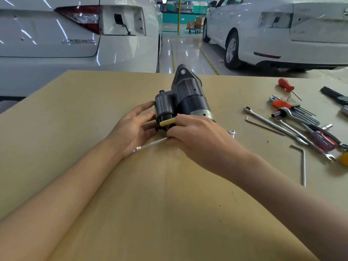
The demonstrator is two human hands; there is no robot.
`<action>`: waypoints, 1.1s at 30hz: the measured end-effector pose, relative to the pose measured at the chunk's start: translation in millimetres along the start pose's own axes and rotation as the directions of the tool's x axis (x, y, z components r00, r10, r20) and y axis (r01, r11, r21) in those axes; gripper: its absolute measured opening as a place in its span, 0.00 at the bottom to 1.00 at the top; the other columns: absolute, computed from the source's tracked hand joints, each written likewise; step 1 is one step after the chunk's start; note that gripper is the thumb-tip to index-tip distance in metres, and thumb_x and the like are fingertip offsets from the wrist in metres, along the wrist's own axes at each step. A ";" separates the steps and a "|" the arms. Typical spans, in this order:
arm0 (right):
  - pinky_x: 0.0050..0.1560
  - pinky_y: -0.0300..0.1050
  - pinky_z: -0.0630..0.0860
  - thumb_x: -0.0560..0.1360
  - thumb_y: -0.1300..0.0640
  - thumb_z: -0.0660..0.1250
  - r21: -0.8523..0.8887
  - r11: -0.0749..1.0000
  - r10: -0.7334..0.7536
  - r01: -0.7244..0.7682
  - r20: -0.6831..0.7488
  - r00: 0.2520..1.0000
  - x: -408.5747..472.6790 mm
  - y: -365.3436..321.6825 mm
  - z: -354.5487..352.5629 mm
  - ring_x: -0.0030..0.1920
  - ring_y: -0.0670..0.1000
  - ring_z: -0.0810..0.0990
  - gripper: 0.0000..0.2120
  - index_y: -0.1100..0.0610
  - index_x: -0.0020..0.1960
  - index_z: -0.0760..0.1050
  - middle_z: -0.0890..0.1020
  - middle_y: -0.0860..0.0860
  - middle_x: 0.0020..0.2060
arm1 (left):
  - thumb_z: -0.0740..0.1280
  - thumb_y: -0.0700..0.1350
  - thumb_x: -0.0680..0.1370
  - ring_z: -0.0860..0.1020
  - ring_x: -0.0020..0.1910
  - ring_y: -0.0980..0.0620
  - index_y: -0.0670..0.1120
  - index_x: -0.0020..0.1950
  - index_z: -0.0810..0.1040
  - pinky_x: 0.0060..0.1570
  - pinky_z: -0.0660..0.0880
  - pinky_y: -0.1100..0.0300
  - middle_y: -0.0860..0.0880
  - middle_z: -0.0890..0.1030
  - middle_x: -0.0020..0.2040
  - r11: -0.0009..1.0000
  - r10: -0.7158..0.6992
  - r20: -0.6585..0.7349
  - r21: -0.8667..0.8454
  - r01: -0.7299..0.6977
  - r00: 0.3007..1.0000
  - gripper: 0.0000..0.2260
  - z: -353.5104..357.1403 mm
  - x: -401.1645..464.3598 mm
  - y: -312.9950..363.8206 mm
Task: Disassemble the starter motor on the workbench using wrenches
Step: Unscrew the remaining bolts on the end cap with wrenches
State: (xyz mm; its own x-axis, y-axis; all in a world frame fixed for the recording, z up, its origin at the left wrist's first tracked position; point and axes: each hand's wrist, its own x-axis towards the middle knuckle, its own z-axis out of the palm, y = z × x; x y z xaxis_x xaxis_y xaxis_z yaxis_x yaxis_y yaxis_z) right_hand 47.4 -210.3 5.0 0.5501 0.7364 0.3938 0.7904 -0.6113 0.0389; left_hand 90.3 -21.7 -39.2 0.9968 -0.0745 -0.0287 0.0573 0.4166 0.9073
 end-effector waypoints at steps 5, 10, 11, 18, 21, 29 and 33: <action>0.36 0.44 0.77 0.76 0.62 0.67 0.879 0.420 0.582 -0.225 -0.070 0.810 -35.0 5.3 8.4 0.33 0.49 0.79 0.04 0.59 0.45 0.80 0.81 0.54 0.34 | 0.60 0.37 0.81 0.83 0.41 0.47 0.43 0.68 0.72 0.38 0.80 0.56 0.43 0.84 0.45 1.000 0.004 -0.016 -0.025 -0.005 1.000 0.16 0.0 1.7 -0.9; 0.33 0.40 0.79 0.77 0.65 0.61 0.880 -0.463 0.696 -0.107 0.435 0.571 -34.4 18.5 1.3 0.34 0.53 0.84 0.08 0.65 0.44 0.78 0.84 0.59 0.34 | 0.64 0.39 0.79 0.82 0.42 0.47 0.43 0.70 0.69 0.41 0.80 0.56 0.44 0.84 0.45 1.000 -0.003 -0.030 -0.016 0.003 1.000 0.19 1.2 0.7 -0.6; 0.32 0.40 0.79 0.77 0.66 0.60 0.847 -0.527 0.683 -0.074 0.473 0.556 -32.9 18.1 1.3 0.34 0.53 0.84 0.08 0.66 0.44 0.78 0.84 0.59 0.34 | 0.66 0.39 0.77 0.83 0.42 0.48 0.43 0.70 0.67 0.41 0.80 0.56 0.45 0.84 0.44 1.000 -0.002 -0.038 -0.008 0.002 0.999 0.22 1.8 0.2 -0.7; 0.31 0.41 0.80 0.78 0.66 0.59 0.785 -0.620 0.677 -0.004 0.537 0.503 -30.0 18.1 4.2 0.32 0.54 0.84 0.07 0.66 0.46 0.75 0.83 0.60 0.33 | 0.71 0.44 0.67 0.83 0.42 0.52 0.45 0.71 0.68 0.38 0.78 0.61 0.44 0.82 0.50 0.981 0.067 -0.051 0.184 -0.057 0.996 0.32 9.4 -1.1 -3.5; 0.32 0.41 0.80 0.78 0.67 0.60 0.792 -0.610 0.684 0.008 0.521 0.511 -30.7 18.5 4.8 0.34 0.55 0.85 0.06 0.67 0.48 0.75 0.84 0.61 0.34 | 0.71 0.43 0.68 0.83 0.42 0.52 0.45 0.70 0.69 0.38 0.78 0.62 0.43 0.82 0.51 0.982 0.073 -0.059 0.181 -0.061 0.996 0.31 9.4 -0.1 -4.4; 0.34 0.42 0.81 0.77 0.68 0.60 0.813 -0.582 0.703 0.022 0.490 0.515 -31.9 16.9 5.3 0.38 0.57 0.85 0.06 0.68 0.49 0.76 0.84 0.63 0.38 | 0.69 0.37 0.74 0.83 0.42 0.51 0.44 0.70 0.69 0.38 0.78 0.61 0.41 0.81 0.51 0.980 0.085 -0.068 0.188 -0.071 0.994 0.25 9.6 0.4 -5.4; 0.34 0.42 0.81 0.77 0.68 0.61 0.810 -0.585 0.706 0.030 0.491 0.510 -31.9 17.0 8.0 0.38 0.57 0.85 0.06 0.68 0.50 0.75 0.84 0.64 0.38 | 0.71 0.41 0.68 0.83 0.41 0.51 0.44 0.70 0.69 0.38 0.78 0.61 0.42 0.82 0.48 0.980 0.081 -0.063 0.185 -0.068 0.995 0.30 10.5 -0.2 -4.3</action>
State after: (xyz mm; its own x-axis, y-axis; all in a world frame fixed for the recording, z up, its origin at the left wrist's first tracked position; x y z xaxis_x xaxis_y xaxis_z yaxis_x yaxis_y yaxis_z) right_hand 45.5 -241.9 -14.2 0.9711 0.0861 -0.2227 -0.2277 0.6147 -0.7552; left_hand 89.3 -33.0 -38.7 0.9997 0.0166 0.0188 -0.0224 0.2461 0.9690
